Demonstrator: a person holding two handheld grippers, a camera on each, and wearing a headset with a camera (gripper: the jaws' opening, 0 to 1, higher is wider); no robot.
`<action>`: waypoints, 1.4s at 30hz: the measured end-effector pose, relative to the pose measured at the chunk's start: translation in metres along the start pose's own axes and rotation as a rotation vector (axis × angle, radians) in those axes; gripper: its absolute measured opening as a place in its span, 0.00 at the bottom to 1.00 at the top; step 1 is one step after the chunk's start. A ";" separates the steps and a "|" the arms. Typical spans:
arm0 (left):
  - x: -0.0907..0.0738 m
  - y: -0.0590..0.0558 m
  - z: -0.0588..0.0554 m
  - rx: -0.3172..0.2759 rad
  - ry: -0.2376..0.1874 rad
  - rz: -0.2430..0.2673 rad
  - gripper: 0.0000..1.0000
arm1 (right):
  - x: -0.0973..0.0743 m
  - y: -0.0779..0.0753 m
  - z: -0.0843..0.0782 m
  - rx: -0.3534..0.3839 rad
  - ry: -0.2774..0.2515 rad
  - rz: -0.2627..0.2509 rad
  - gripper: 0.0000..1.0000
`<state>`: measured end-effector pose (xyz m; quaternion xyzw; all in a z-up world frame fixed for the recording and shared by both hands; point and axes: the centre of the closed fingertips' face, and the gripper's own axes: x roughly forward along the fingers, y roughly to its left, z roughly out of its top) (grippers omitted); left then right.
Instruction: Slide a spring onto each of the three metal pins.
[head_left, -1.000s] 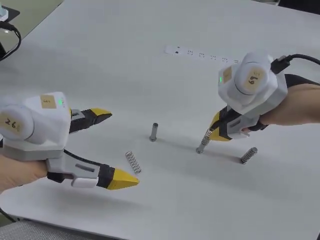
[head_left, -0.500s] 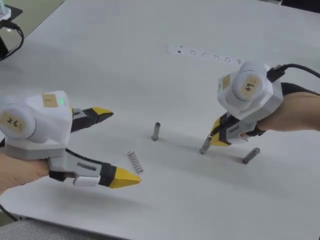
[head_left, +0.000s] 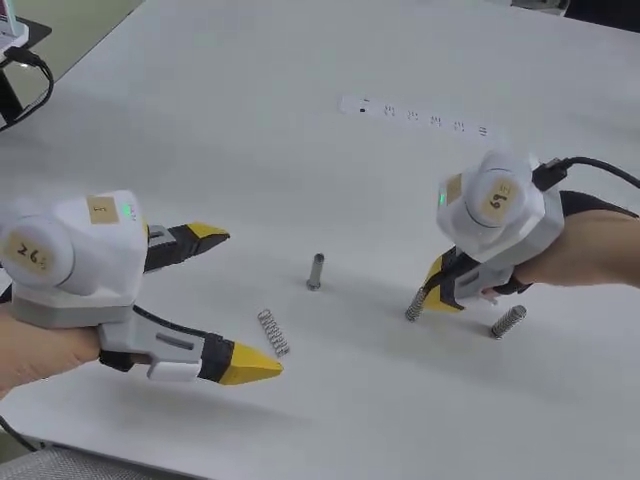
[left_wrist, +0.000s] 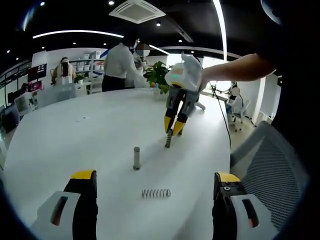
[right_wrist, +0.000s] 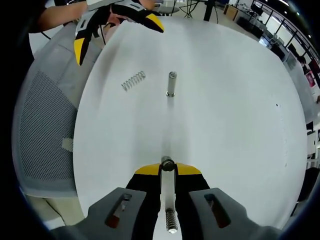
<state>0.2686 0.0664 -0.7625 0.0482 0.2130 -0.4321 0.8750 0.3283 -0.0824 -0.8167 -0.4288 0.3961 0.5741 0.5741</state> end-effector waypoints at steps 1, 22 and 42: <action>0.000 0.000 0.000 0.000 0.000 0.000 0.94 | 0.000 0.001 0.000 0.002 0.000 0.002 0.07; -0.001 -0.002 0.001 0.004 0.004 -0.003 0.93 | -0.003 0.004 0.002 0.020 -0.007 0.036 0.10; -0.003 -0.001 0.005 0.012 0.001 0.006 0.94 | -0.018 -0.006 0.014 0.079 -0.123 -0.023 0.23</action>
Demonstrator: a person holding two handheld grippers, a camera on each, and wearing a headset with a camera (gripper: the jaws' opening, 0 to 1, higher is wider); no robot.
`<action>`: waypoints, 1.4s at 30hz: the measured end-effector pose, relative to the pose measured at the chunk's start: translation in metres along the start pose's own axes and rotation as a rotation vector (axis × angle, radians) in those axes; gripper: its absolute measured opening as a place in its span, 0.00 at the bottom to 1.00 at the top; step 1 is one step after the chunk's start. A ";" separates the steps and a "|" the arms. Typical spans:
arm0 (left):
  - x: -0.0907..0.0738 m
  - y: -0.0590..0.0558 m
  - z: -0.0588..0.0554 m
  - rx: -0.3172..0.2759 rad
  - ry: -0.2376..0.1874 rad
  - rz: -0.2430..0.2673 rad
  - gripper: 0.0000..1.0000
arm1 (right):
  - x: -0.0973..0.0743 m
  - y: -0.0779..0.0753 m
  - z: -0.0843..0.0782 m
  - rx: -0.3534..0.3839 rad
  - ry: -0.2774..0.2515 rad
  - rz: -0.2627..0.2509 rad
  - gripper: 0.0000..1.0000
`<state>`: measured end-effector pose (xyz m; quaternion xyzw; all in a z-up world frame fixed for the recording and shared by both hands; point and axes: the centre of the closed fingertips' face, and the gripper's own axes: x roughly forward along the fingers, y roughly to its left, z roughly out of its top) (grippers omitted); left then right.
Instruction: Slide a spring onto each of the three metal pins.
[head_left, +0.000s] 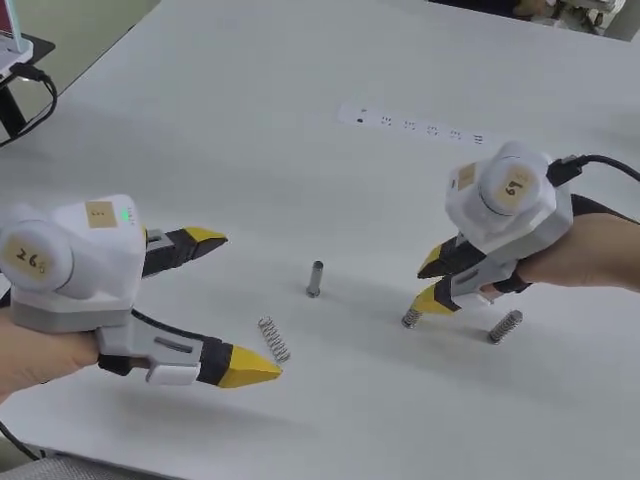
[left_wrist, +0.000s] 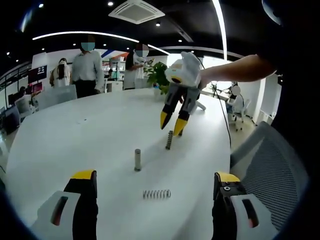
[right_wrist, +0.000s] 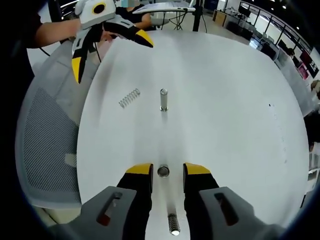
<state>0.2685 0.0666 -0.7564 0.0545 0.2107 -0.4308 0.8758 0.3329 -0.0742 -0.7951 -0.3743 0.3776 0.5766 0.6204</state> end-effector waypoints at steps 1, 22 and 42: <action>0.000 0.000 0.000 0.001 0.000 0.000 0.94 | -0.001 0.000 0.000 0.003 -0.004 -0.001 0.24; 0.001 -0.001 0.006 0.010 -0.001 -0.004 0.95 | -0.034 0.003 0.003 0.099 -0.172 -0.105 0.39; 0.001 -0.002 0.008 0.021 0.010 -0.018 0.95 | -0.056 0.017 -0.026 0.232 -0.273 -0.186 0.39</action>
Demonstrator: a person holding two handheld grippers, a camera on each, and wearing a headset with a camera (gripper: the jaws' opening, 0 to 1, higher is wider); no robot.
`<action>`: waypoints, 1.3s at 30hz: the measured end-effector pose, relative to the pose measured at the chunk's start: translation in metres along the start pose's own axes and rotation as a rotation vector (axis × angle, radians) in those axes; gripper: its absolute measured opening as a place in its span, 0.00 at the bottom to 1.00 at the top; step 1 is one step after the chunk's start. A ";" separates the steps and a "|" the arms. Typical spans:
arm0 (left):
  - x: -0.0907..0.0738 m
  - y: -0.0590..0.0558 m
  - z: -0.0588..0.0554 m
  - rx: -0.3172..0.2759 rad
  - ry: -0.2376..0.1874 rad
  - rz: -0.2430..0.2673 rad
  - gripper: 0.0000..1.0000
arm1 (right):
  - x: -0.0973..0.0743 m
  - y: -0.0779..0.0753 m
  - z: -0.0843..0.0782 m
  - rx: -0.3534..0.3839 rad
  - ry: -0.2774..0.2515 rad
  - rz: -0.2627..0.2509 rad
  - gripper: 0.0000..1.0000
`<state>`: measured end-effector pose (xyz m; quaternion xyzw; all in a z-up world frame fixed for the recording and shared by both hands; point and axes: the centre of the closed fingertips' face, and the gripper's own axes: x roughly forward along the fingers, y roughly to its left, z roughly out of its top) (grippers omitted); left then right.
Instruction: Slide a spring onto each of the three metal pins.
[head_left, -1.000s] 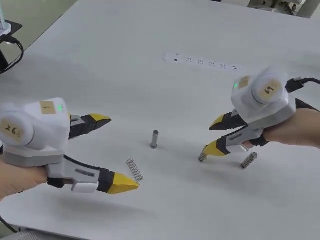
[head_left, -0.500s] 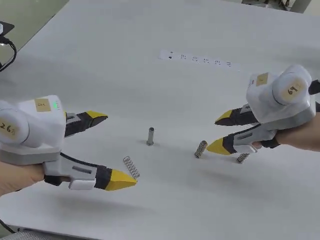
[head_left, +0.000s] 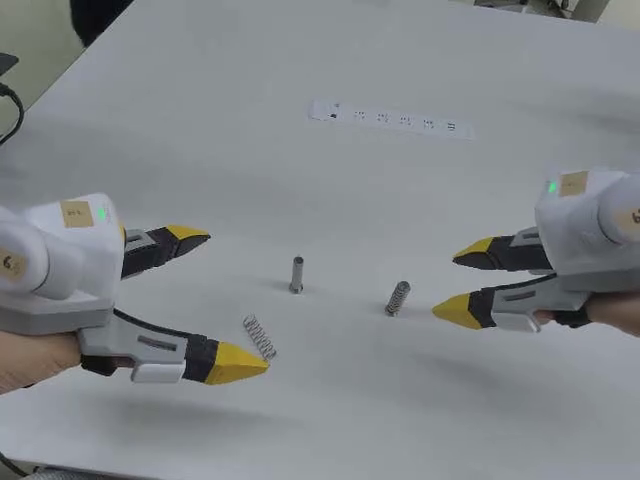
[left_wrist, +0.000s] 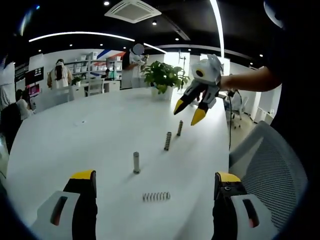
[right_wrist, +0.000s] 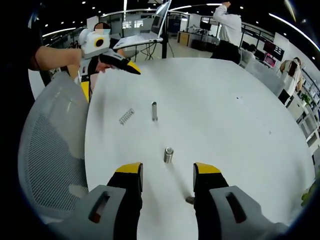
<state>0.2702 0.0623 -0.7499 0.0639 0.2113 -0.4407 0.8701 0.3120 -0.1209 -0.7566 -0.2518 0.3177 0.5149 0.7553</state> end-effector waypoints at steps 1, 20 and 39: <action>0.000 0.000 0.000 0.000 0.001 -0.001 0.95 | -0.001 0.000 -0.001 0.007 -0.005 -0.004 0.39; -0.005 0.003 -0.007 0.008 0.017 0.002 0.94 | -0.007 0.016 -0.022 0.050 0.008 -0.026 0.34; -0.010 0.006 -0.009 0.004 0.019 0.010 0.94 | -0.003 0.038 -0.003 0.016 0.009 0.026 0.31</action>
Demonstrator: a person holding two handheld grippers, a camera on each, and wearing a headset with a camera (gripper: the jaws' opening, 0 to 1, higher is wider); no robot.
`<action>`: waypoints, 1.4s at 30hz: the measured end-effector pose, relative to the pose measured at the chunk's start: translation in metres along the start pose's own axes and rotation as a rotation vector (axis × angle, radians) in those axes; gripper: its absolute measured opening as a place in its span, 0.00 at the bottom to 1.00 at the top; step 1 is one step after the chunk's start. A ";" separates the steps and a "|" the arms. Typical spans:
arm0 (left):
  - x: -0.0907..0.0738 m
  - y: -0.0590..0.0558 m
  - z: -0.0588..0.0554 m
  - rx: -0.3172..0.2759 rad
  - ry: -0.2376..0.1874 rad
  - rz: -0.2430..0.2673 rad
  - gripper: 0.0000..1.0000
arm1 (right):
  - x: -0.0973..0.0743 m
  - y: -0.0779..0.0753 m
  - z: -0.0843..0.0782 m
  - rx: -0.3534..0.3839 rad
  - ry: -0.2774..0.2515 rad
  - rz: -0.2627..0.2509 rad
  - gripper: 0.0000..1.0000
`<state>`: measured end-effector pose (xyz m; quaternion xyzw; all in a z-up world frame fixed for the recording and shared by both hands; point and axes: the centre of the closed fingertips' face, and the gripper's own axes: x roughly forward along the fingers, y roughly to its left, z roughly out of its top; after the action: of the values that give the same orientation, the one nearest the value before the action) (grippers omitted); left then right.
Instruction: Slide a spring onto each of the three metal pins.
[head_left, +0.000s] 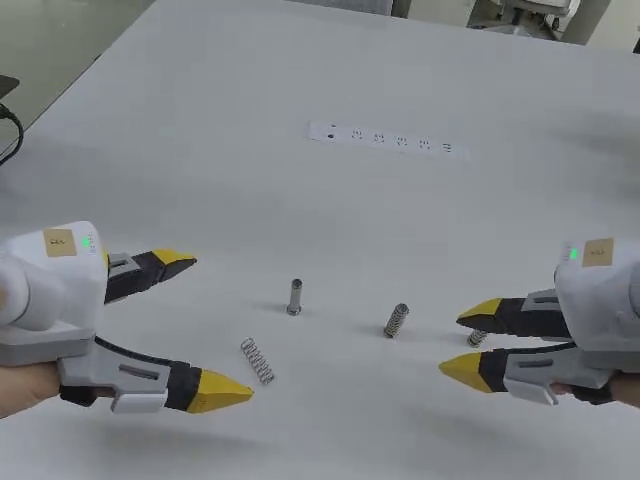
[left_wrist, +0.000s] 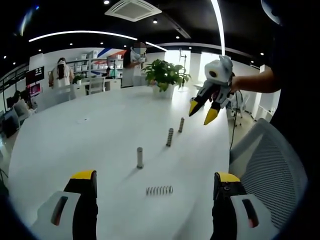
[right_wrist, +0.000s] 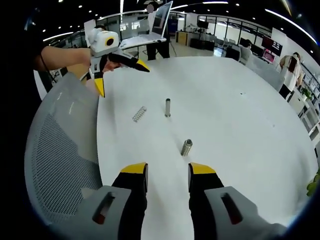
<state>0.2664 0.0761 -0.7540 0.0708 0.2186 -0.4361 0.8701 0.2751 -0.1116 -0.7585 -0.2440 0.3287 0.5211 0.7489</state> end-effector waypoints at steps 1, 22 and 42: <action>0.000 0.000 0.000 0.000 0.000 0.000 0.94 | 0.001 0.001 0.001 -0.003 0.000 0.004 0.31; -0.007 0.001 -0.006 -0.002 0.012 0.011 0.93 | 0.039 0.030 0.042 -0.130 0.020 0.109 0.29; -0.011 0.002 -0.012 -0.004 0.023 0.019 0.93 | 0.095 0.058 0.060 -0.153 0.072 0.203 0.26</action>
<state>0.2581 0.0891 -0.7595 0.0762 0.2288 -0.4266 0.8717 0.2578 0.0090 -0.7911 -0.2842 0.3377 0.6088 0.6592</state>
